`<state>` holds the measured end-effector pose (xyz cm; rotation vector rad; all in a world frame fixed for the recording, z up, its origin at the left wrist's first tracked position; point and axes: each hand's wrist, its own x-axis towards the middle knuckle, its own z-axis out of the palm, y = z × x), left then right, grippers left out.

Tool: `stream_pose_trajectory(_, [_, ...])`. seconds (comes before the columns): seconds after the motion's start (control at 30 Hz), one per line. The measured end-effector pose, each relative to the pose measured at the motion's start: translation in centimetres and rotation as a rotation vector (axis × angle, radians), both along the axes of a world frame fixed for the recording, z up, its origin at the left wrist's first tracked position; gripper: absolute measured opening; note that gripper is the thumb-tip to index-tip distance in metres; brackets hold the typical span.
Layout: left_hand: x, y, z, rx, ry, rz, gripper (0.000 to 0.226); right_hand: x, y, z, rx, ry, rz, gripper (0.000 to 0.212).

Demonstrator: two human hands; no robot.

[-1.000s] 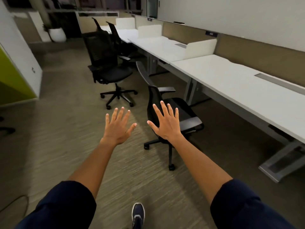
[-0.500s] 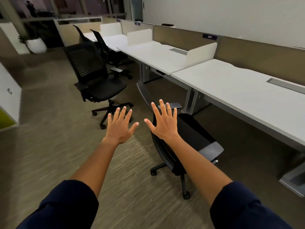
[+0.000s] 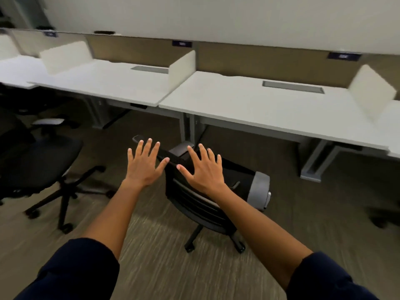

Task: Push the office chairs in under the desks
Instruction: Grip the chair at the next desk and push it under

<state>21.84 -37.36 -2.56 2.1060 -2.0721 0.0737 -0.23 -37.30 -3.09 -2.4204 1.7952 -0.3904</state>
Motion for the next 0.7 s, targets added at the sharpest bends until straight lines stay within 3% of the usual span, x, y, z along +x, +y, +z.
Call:
stream_pose_trajectory(0.2, [4.8,-5.1,0.2,0.064,0.006,-0.233,0.082,0.1,0.8,0.1,0.090,0.057,-0.293,0.094])
stream_pose_trajectory(0.33, [5.2,-8.1,-0.2,0.137,0.008,-0.341,0.077,-0.1,1.5,-0.3,0.015,0.118,-0.409,0.093])
stream_pose_trajectory(0.53, [4.6,-11.6,-0.6,-0.081,-0.046,-0.515,0.084,-0.3,0.9,-0.2,-0.065,0.184,-0.495,0.094])
stream_pose_trajectory(0.7, [2.5,-14.3,0.2,-0.100,-0.074,-0.524,0.079,-2.0,-0.9,0.2,-0.094,0.178,-0.557,0.081])
